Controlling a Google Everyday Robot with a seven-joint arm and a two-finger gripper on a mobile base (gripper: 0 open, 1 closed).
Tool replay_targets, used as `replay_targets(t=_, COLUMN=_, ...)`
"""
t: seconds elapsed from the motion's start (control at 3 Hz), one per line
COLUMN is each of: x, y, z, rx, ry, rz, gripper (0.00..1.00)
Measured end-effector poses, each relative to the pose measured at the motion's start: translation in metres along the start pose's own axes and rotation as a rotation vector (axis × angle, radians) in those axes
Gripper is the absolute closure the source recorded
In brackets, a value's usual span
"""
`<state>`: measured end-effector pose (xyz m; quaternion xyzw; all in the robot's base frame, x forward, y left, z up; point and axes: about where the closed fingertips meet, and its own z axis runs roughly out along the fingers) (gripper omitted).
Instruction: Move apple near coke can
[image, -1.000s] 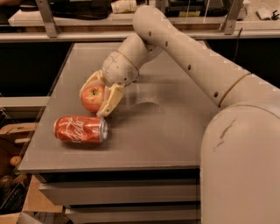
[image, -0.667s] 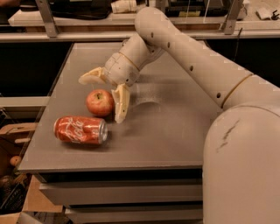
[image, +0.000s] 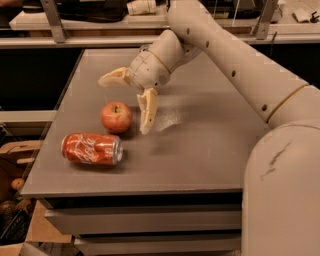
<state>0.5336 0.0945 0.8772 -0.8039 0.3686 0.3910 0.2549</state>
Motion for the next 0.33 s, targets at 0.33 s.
replay_targets(t=0.33, x=-0.0001, y=0.0, z=-0.0006, rx=0.002, ry=0.0, rz=0.0, gripper=0.0)
